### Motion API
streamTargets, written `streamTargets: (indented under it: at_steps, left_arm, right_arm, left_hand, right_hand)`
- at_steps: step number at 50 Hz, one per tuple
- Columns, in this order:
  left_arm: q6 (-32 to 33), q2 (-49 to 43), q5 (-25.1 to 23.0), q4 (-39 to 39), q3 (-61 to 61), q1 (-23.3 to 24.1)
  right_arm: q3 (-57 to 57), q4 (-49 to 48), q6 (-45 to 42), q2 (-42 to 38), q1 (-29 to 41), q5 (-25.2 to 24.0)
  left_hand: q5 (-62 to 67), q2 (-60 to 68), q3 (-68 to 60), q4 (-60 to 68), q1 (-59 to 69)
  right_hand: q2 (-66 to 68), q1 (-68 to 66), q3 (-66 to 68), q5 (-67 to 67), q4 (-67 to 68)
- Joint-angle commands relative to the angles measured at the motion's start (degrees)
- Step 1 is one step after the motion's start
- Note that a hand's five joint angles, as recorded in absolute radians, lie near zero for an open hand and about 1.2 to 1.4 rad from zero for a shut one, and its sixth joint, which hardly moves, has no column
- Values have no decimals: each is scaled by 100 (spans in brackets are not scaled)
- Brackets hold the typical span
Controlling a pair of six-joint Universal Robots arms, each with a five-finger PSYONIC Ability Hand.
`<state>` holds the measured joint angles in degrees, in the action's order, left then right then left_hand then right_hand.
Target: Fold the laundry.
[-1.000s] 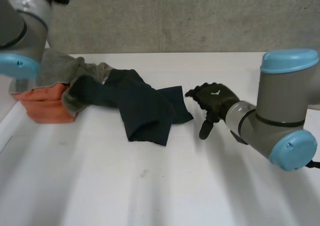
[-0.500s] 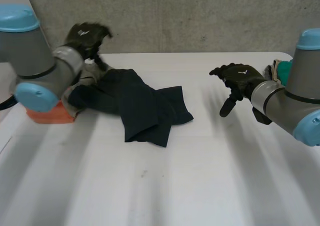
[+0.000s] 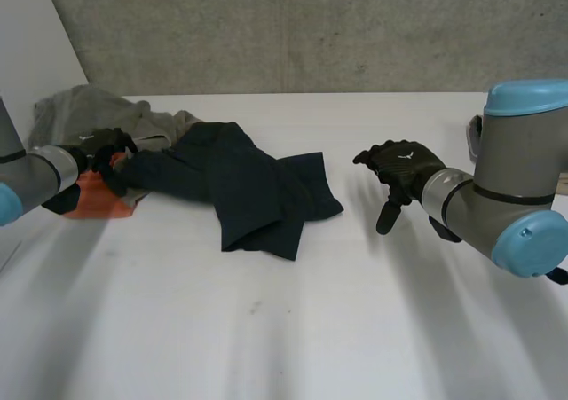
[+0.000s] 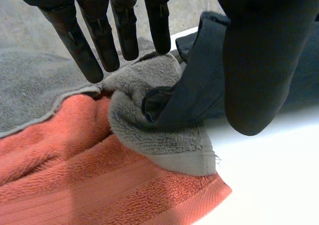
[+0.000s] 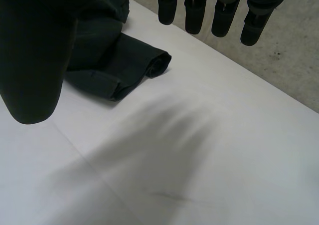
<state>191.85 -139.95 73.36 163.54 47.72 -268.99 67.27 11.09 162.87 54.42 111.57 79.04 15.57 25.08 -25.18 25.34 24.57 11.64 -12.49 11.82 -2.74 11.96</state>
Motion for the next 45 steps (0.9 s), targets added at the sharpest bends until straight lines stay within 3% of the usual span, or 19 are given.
streamTargets:
  at_steps: [1,6,8,9,14,18,20,22,28,43,45]
  left_arm:
    - [19,-375,46,-15,-246,162]
    - [19,-621,90,-6,-562,277]
    - [2,-700,134,-32,-755,329]
    - [28,-727,178,-15,-851,364]
    - [63,-683,424,-50,-1282,496]
    - [72,-130,477,81,-1704,637]
    - [11,256,363,318,-2047,795]
    - [-147,791,83,957,-2485,1241]
    - [-244,1057,-208,1330,-2751,1884]
    - [-113,258,-701,1216,-642,3809]
    - [-8,126,-709,1207,-440,3994]
  right_arm:
    - [5,-1,-28,-2,-3,15]
    - [-4,-1,-45,-2,-21,15]
    - [-4,-1,-63,7,-30,15]
    - [-12,-10,-63,7,-47,15]
    - [-30,-10,-72,24,-74,15]
    - [-30,-10,-63,33,-91,15]
    - [-48,-10,-71,51,-100,15]
    - [-56,-10,-54,68,-118,15]
    - [-135,-19,-36,156,-267,15]
    - [-513,-19,60,271,-900,24]
    - [-557,-1,34,253,-953,24]
  left_hand:
    - [465,514,-505,489,566]
    - [1354,1404,-1394,1378,1455]
    - [3467,3516,-3506,3490,3567]
    - [5408,5457,-5448,5432,5509]
    - [5443,5492,-5482,5466,5543]
    - [5443,5492,-5482,5466,5543]
    - [5443,5492,-5482,5466,5543]
    - [5443,5492,-5482,5466,5543]
    - [5443,5492,-5482,5466,5543]
    - [5443,5492,-5482,5466,5543]
    - [2264,2313,-2303,2287,2364]
  right_hand:
    - [-164,249,-182,274,-196]
    - [-164,249,-182,274,-196]
    - [-164,249,-182,274,-196]
    - [-164,249,-182,274,-196]
    - [-164,249,-182,274,-196]
    - [-164,249,-182,274,-196]
    - [-164,249,-182,274,-196]
    - [-164,249,-182,274,-196]
    - [-164,249,-182,274,-196]
    - [-164,249,-182,274,-196]
    - [-164,249,-182,274,-196]
